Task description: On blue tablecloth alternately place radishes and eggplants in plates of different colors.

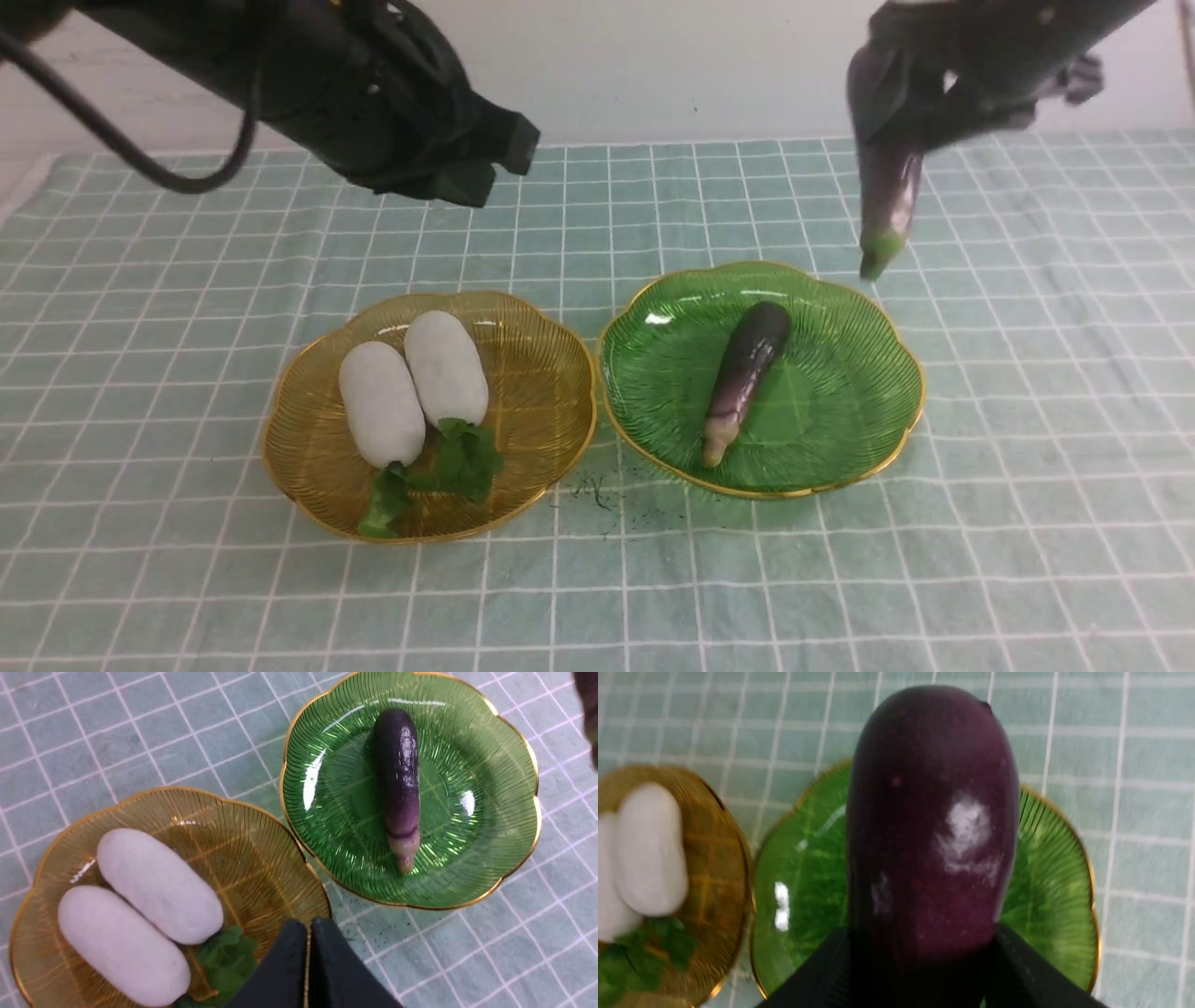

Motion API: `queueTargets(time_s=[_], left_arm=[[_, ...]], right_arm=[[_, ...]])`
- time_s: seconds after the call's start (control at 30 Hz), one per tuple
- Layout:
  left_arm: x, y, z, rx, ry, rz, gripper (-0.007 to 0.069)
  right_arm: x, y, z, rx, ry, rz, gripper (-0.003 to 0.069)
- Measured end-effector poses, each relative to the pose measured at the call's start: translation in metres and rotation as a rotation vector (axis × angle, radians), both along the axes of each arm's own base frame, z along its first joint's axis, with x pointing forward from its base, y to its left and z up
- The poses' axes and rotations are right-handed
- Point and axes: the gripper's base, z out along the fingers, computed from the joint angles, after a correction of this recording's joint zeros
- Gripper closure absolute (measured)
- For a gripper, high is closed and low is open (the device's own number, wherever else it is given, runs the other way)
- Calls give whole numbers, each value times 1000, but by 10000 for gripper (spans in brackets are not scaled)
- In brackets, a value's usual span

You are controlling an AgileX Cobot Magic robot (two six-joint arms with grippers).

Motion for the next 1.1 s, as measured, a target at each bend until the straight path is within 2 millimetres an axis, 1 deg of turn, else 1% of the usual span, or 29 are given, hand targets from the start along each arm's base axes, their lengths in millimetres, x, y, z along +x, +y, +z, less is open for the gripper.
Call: queueTargets(time_s=[0.03, 0.07, 0.1, 0.13, 0.17, 0.2, 0.27, 0.3, 0.33, 0.37, 0.43, 0.47, 0.5, 0.57, 0.6, 0.67, 0.7, 0.73, 0.77, 0.8, 0.83, 0.9, 0.93, 0.97, 1.03, 1.07, 1.1], left_arm=[[-2, 1, 1, 0, -1, 0, 632], [-13, 6, 3, 6, -6, 2, 632], [-22, 10, 4, 7, -4, 4, 632], [-38, 16, 3, 7, -2, 6, 632], [-43, 18, 3, 7, 0, 6, 632], [-57, 24, 0, 7, 1, 8, 632], [-78, 32, -6, -6, -4, 16, 632], [-87, 36, -8, -12, -12, 18, 632], [-101, 41, -11, -22, -24, 19, 632], [-110, 45, -13, -28, -34, 21, 632], [-131, 53, -16, -49, -59, 28, 632], [-139, 56, -16, -59, -66, 33, 632], [-149, 60, -17, -74, -74, 44, 632], [-164, 67, -18, -92, -96, 66, 632], [-171, 70, -18, -102, -108, 79, 632], [-182, 77, -18, -114, -138, 102, 632], [-185, 79, -18, -123, -152, 110, 632], [-188, 80, -17, -130, -165, 117, 632], [-190, 81, -17, -134, -170, 120, 632], [-191, 82, -17, -141, -179, 123, 632], [-191, 82, -16, -148, -189, 126, 632], [-190, 82, -15, -159, -204, 130, 632], [-190, 81, -14, -165, -217, 131, 632], [-189, 81, -13, -170, -226, 131, 632], [-187, 80, -12, -180, -244, 133, 632], [-185, 80, -11, -185, -253, 134, 632], [-184, 80, -10, -190, -262, 135, 632]], right_arm=[[0, 0, -3, -1, 11, 0, 332], [2, 3, -25, -18, 71, 8, 332], [5, 5, -40, -23, 113, 1, 332], [8, 5, -53, -28, 147, -7, 332], [9, 5, -58, -29, 160, -14, 332], [13, 5, -71, -33, 190, -26, 330], [18, 5, -91, -37, 237, -43, 286], [19, 5, -96, -39, 248, -45, 257], [20, 5, -99, -39, 253, -47, 218], [20, 5, -99, -40, 254, -47, 191], [20, 5, -97, -41, 246, -49, 127], [19, 5, -92, -41, 234, -49, 99], [16, 4, -82, -39, 212, -43, 85], [6, 3, -49, -34, 131, -21, 79], [-5, 1, -21, -27, 65, -10, 85], [-38, -5, 37, -12, -71, 3, 117], [-55, -8, 62, -6, -132, 2, 139], [-71, -11, 80, -9, -182, 9, 160], [-98, -17, 108, -16, -262, 11, 197], [-116, -21, 124, -20, -312, 9, 218], [-136, -26, 138, -31, -361, 7, 257], [-176, -36, 161, -69, -452, -3, 315], [-202, -44, 170, -98, -501, -14, 360], [-216, -49, 171, -123, -526, -26, 396], [-262, -62, 179, -159, -653, -64, 477], [-273, -66, 176, -176, -705, -82, 503], [-294, -72, 178, -182, -784, -105, 536]])
